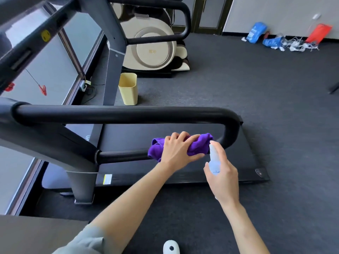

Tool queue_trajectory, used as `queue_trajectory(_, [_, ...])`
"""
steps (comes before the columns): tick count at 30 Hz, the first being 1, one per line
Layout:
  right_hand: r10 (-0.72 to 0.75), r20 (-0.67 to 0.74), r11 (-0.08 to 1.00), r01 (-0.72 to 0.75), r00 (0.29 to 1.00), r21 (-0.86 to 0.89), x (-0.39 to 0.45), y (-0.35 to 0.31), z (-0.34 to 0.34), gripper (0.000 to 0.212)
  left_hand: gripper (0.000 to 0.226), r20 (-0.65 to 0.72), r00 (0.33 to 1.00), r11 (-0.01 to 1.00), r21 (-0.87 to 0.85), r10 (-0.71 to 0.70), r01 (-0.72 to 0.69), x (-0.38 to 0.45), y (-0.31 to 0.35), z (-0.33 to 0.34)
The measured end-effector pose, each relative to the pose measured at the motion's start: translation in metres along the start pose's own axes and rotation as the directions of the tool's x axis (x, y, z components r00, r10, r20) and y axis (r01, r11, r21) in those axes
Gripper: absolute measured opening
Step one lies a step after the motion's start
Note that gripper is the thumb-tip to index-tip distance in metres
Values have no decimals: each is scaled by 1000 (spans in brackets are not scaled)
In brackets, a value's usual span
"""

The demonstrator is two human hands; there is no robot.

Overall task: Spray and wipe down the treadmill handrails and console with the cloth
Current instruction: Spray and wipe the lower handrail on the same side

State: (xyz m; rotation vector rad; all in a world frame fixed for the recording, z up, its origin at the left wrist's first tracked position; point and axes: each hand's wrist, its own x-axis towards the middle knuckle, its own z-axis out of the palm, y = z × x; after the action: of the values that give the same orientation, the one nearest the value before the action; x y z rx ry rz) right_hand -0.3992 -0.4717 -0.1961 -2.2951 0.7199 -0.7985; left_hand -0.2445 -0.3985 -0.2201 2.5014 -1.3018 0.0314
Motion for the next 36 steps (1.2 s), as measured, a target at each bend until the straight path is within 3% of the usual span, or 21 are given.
queue_trajectory(6, [-16, 73, 1000, 17, 997, -15, -2, -7, 5, 73, 71, -69, 997, 995, -97, 28, -34, -39, -66, -15])
queue_trajectory(10, [-31, 76, 999, 31, 997, 8, -5, -21, 16, 75, 67, -184, 983, 999, -34, 7, -13, -81, -129, -27])
queue_trajectory(14, [-55, 59, 998, 53, 997, 29, -12, -26, 17, 78, 74, -178, 984, 998, 52, -15, 25, -107, -179, -37])
queue_trajectory(19, [-38, 34, 999, 38, 999, -8, -30, -24, 12, 76, 60, -318, 940, 984, 78, -125, 158, -94, -136, -24])
queue_trajectory(24, [-14, 39, 1000, 14, 999, -10, -42, -28, 11, 78, 68, -199, 976, 985, 133, -84, 111, -63, -74, -16])
queue_trajectory(28, [-25, 47, 1000, 26, 999, -11, -47, -30, 10, 77, 50, -206, 967, 987, 30, -148, 157, -58, -53, -17])
queue_trajectory(32, [-5, 88, 1000, 6, 996, -9, -46, -35, 16, 77, 36, -427, 882, 980, -87, -200, 181, -96, -70, -25])
queue_trajectory(34, [-32, 105, 999, 30, 994, 18, -44, -37, 20, 78, 38, -488, 800, 936, -225, -350, 272, -130, -77, -25])
queue_trajectory(36, [-53, 123, 998, 49, 991, 36, -42, -39, 24, 78, 36, -471, 649, 777, -541, -597, 322, -160, -77, -23])
